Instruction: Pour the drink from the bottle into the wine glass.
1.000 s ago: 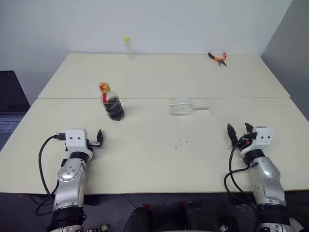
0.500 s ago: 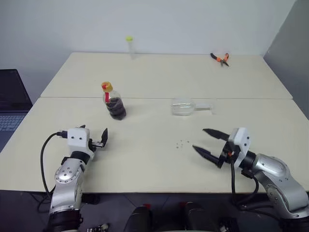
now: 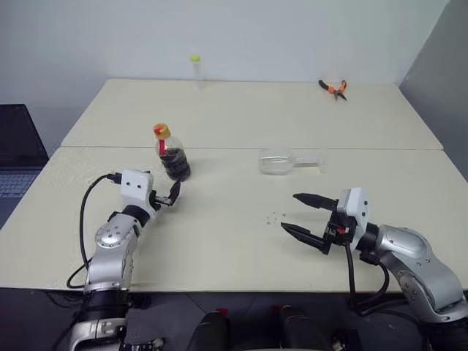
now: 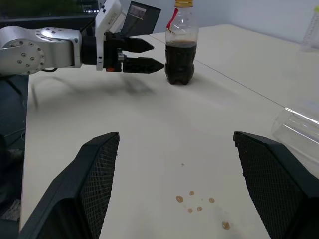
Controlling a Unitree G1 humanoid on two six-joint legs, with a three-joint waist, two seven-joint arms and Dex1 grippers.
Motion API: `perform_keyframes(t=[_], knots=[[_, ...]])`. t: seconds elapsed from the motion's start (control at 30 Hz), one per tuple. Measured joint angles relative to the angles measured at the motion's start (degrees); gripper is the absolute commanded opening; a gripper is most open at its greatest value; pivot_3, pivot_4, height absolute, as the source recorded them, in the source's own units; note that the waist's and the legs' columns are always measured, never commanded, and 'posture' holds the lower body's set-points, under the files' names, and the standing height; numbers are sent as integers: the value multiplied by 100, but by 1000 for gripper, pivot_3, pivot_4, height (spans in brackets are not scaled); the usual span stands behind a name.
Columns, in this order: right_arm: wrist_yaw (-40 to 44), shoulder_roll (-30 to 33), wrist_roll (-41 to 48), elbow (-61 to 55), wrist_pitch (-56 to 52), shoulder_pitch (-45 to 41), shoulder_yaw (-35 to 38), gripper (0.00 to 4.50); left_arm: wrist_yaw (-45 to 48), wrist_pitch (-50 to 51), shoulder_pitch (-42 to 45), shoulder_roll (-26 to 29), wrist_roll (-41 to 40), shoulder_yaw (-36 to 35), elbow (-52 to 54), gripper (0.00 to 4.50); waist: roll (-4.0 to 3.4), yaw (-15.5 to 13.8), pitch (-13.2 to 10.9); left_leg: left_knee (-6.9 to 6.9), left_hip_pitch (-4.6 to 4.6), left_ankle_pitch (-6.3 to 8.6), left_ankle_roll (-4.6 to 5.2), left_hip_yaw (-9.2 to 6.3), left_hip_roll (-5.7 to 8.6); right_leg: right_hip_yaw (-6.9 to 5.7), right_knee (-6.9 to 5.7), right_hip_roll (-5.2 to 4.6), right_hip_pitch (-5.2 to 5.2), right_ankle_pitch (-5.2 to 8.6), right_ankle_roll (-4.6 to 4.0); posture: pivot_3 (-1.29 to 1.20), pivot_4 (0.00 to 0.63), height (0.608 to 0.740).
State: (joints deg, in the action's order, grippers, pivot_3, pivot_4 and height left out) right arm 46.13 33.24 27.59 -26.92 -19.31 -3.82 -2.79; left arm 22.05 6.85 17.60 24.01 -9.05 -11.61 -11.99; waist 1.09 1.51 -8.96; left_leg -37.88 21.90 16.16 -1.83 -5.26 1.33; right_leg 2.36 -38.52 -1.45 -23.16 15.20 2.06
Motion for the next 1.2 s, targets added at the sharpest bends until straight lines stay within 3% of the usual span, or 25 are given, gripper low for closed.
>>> perform_keyframes(t=[0.6,0.87,1.1,1.2], knots=[[-25,-13,-7,-52,-120,-473,-113,3939,383,-860,1803,-141,23,222,-2548,4481,3,1,-2,-2,3,-1,-1,-6,0,-3,-2,1,-4,0,0,0,150,740],[-85,-20,-12,-71,-129,-490,-162,3939,477,-1194,2055,-150,0,210,-3115,2552,3,3,-2,-3,4,0,-1,-6,2,-3,-3,1,-4,0,0,0,150,740],[-129,-22,-54,-74,-129,-528,-179,3939,672,-1219,2095,-155,-66,199,-3200,2173,4,4,-2,-3,5,-1,-1,-6,2,-3,-3,1,-4,0,0,0,150,740],[-162,-23,-54,-126,-132,-529,-179,3939,1039,-1032,1895,-177,-165,283,-2756,2103,5,6,-3,-5,10,-1,-2,-7,2,-3,-3,1,-7,0,0,0,150,740]])
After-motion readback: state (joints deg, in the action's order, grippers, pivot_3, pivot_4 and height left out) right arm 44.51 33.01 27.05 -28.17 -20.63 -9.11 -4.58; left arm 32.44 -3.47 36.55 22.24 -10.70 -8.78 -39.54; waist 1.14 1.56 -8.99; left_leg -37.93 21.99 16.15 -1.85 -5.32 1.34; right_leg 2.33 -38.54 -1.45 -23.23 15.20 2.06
